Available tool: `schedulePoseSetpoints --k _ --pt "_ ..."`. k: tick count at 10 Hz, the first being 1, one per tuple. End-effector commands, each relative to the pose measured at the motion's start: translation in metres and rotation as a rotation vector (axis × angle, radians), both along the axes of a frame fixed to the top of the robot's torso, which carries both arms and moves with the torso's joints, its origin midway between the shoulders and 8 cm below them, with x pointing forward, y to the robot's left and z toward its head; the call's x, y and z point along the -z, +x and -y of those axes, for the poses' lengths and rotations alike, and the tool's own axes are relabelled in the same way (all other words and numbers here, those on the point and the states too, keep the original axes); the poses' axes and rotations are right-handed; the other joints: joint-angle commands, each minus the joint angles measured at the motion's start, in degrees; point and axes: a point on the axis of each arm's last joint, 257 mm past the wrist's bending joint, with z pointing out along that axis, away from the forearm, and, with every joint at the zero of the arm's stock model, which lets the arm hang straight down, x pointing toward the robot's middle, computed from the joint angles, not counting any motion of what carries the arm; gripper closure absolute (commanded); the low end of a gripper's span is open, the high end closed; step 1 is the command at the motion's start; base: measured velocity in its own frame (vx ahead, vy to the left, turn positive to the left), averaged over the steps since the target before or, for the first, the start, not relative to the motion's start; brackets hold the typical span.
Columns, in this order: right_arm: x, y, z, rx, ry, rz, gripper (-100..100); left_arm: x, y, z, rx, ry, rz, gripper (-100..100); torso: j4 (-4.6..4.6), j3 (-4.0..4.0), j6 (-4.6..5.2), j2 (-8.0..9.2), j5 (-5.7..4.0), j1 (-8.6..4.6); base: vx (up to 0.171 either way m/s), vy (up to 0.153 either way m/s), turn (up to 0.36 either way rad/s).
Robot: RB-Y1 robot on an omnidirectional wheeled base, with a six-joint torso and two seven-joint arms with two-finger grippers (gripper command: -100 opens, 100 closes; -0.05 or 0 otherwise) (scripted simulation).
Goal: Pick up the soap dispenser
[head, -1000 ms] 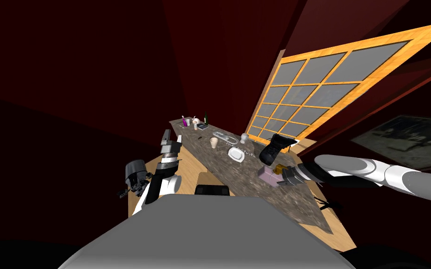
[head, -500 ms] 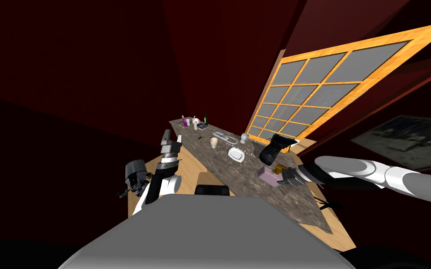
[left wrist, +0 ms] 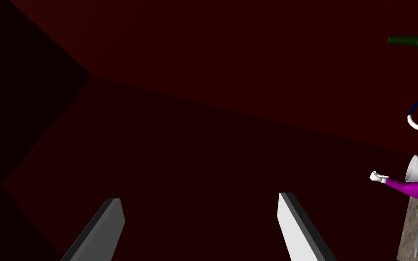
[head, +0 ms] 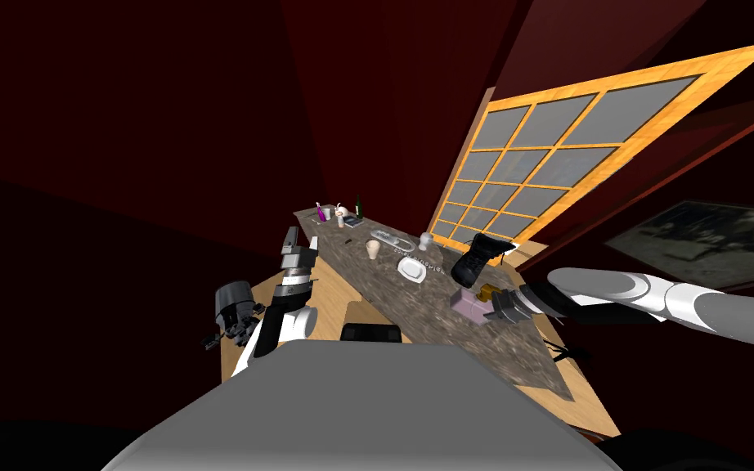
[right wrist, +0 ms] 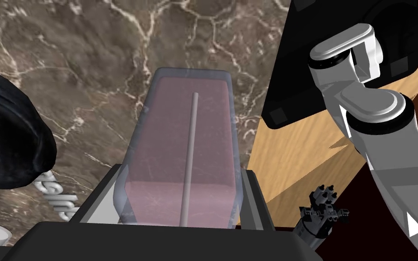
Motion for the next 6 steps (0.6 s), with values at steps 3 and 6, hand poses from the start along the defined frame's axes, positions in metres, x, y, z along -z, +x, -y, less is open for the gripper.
schedulePoseSetpoints --k 3,6 --pt "-0.013 0.012 -0.006 -0.014 -0.003 -0.003 100 0.0 0.0 0.0 0.0 0.0 0.0 0 0.01 0.01 0.0 0.01 0.03 0.03 -0.018 -0.01 -0.047" --pt "-0.012 0.012 -0.006 -0.013 -0.002 -0.003 0 0.0 0.0 0.0 0.0 0.0 0.0 0 0.02 0.01 -0.02 -0.01 0.02 0.05 -0.003 -0.002 0.0"
